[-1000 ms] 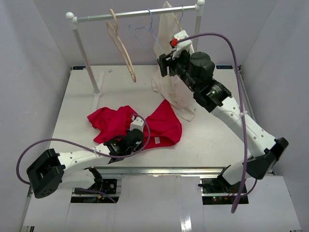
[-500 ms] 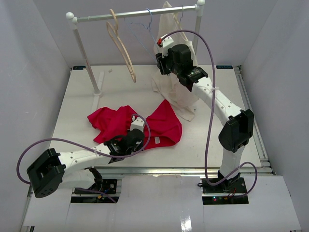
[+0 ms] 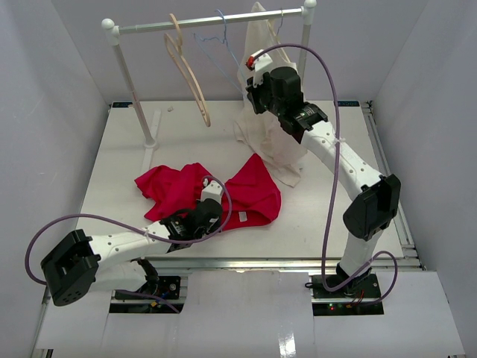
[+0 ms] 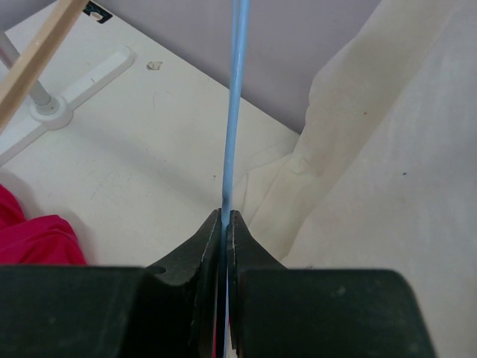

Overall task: Place the t-shirt on the hanger
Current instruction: Pick up the hanger from the clothesline.

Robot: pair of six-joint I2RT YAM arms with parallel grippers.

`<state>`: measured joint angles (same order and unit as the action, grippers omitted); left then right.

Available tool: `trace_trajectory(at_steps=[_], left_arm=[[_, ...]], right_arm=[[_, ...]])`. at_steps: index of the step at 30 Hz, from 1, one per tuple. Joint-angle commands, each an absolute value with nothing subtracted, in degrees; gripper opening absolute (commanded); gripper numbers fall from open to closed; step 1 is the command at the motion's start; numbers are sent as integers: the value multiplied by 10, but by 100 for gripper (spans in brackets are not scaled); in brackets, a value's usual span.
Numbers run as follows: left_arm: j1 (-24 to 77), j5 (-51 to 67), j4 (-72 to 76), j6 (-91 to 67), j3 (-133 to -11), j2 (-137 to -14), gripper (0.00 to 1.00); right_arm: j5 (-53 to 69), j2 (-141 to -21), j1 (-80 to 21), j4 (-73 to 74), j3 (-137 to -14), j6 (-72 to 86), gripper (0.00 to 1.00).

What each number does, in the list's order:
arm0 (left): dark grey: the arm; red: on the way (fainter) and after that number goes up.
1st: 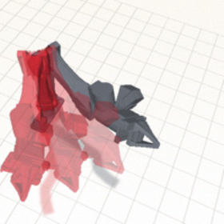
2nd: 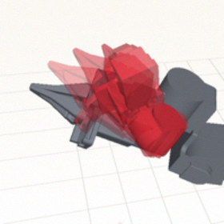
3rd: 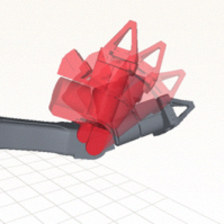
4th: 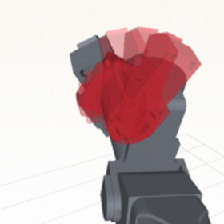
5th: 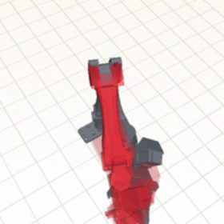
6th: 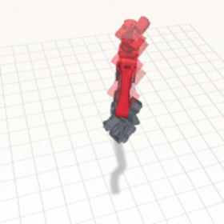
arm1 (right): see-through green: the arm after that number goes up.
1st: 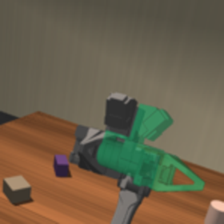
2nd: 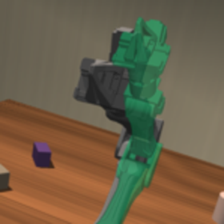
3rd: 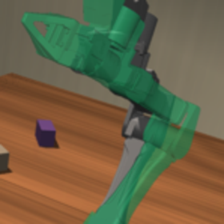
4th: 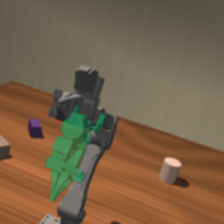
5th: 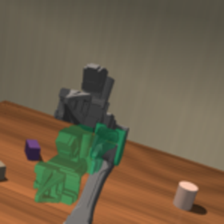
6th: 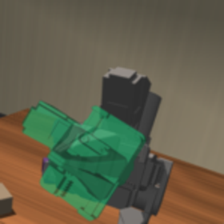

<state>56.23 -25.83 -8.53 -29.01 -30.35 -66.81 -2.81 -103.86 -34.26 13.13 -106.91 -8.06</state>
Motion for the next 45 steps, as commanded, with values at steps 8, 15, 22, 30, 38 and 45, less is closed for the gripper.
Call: trace_trajectory(at_steps=[8,15,22,30,38,45], left_arm=[[563,-271,-90,-319,-305,-634,0],[563,-259,-90,-324,-317,-646,0],[563,-269,-107,-332,-336,-674,0],[536,-253,-152,-365,-382,-685,0],[452,-152,-149,-346,-410,-688,0],[395,-106,-149,-340,-452,-736,0]], right_arm=[[-62,-900,-348,81,-1010,-105,8],[-70,-832,-347,46,-930,-139,8],[-81,-792,-347,56,-909,-129,8],[-76,-623,-348,117,-743,-47,8],[0,-419,-357,170,-494,12,8],[53,-333,-358,231,-429,45,8]])
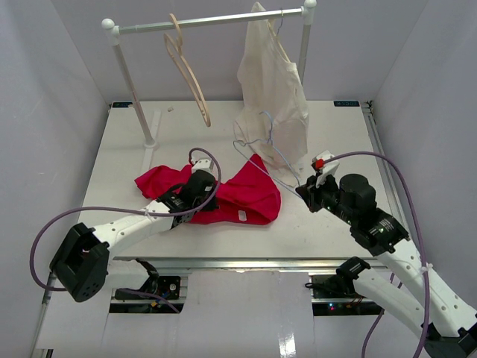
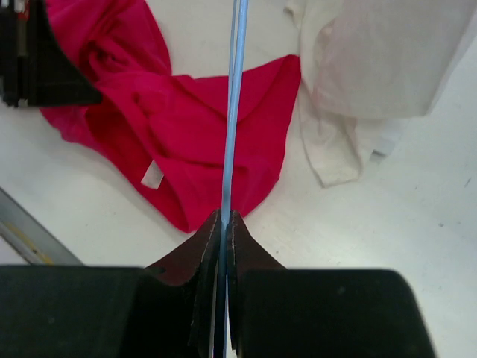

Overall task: Place the t-shirt on the hanger
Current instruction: Pick up the hanger from the clothesline, then place the T-shirt on the hanger.

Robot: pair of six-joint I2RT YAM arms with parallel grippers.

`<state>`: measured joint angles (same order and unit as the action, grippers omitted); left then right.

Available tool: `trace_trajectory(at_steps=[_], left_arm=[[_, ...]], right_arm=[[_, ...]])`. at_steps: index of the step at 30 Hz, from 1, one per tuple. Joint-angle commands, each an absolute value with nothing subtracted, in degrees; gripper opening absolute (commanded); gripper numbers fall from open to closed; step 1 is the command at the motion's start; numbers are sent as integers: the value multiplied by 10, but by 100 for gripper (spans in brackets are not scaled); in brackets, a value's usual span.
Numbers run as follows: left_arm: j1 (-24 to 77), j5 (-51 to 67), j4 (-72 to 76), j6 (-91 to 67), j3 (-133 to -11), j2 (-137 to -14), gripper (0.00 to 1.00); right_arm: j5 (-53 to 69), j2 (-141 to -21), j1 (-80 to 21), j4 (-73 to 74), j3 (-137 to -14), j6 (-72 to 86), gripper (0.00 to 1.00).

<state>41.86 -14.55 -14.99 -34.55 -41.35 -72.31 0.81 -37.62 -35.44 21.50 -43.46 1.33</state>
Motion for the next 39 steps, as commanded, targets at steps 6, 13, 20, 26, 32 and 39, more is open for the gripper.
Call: trace_trajectory(at_steps=[6,13,20,26,32,39], left_arm=[[364,-96,-160,-340,-482,-742,0],[316,-60,-160,-335,-490,-731,0],[297,-39,-168,-331,-507,-731,0],[296,-40,-172,-329,-514,-725,0],[295,-33,-177,-329,-520,-723,0],[295,-40,-180,-324,-523,-713,0]], right_arm=[[114,-292,-358,303,-443,54,8],[140,-273,-358,348,-469,60,8],[160,-257,-358,362,-450,68,8],[168,-236,-358,365,-437,67,8],[180,-234,-358,364,-434,63,8],[182,-236,-358,370,-436,62,8]])
